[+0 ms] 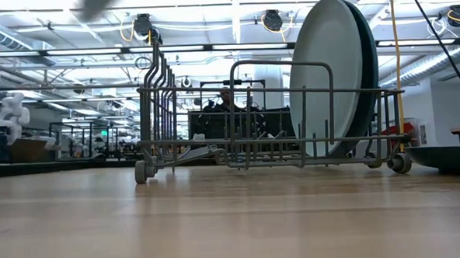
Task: Sort dishes
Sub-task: Put the gray plate into the dish rack, then put the black plate into the dish rack
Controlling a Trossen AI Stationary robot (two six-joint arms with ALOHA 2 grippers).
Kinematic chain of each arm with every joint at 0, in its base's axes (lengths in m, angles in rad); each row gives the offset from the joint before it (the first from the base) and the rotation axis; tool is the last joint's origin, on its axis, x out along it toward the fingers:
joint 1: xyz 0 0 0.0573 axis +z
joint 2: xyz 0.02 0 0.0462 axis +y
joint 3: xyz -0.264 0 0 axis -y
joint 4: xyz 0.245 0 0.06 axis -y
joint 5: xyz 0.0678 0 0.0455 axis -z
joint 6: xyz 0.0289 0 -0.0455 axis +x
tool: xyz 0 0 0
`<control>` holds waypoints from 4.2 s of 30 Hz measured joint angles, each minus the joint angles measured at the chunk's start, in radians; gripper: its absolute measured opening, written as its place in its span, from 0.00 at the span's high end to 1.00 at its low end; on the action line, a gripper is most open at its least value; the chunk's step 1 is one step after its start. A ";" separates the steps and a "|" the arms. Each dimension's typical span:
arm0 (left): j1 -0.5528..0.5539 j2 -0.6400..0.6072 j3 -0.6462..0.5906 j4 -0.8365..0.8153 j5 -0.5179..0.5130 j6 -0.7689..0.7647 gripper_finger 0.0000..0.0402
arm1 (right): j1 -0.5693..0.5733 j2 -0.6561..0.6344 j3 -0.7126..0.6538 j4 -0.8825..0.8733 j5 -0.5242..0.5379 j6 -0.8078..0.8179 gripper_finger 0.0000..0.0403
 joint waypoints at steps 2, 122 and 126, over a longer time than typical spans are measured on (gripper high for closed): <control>0.009 0.002 0.003 0.124 -0.016 0.147 1.00 | 0.000 0.000 0.000 -0.010 0.000 0.011 0.76; 0.106 0.392 0.000 0.822 -0.373 0.373 0.40 | 0.036 -0.034 0.000 -0.242 -0.004 0.191 0.76; 0.045 0.213 -0.050 0.647 -0.398 0.137 0.40 | 0.036 -0.034 0.000 -0.240 -0.004 0.195 0.76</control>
